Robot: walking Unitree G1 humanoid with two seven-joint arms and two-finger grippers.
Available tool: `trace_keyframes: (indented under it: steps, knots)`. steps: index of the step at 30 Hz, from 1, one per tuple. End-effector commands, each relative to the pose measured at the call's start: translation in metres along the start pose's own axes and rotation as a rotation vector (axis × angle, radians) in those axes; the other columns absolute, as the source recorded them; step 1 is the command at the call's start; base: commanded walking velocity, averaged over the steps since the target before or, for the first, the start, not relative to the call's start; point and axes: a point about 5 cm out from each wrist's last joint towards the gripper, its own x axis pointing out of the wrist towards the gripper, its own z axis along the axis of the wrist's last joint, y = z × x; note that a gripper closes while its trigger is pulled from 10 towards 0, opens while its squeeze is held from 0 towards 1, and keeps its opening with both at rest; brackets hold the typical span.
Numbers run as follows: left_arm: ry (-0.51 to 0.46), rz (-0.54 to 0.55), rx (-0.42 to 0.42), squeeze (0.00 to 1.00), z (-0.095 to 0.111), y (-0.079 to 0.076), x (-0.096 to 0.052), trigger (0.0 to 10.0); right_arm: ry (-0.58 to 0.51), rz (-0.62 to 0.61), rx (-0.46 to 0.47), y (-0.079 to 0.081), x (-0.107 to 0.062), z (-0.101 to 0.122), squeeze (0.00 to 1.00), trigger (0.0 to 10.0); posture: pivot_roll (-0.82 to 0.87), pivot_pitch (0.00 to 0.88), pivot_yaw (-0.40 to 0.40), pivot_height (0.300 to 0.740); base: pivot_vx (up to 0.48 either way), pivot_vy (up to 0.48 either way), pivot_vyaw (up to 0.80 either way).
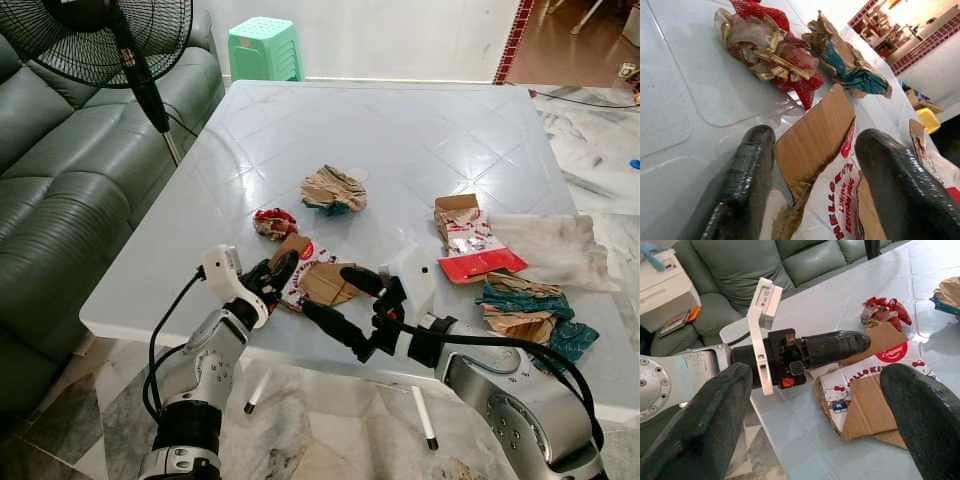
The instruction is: Picking trash to rubbish bin
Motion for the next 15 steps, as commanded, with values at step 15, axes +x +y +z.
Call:
trace_keyframes:
  steps: [15]
  knots:
    - [-0.065,0.028,-0.017,0.00,0.0103,0.0038,-0.0039,0.0,0.002,0.021,0.000,0.0021,0.0030,-0.0008,0.00,10.0,-0.08,0.057,0.020,0.740,0.000,0.000,0.00]
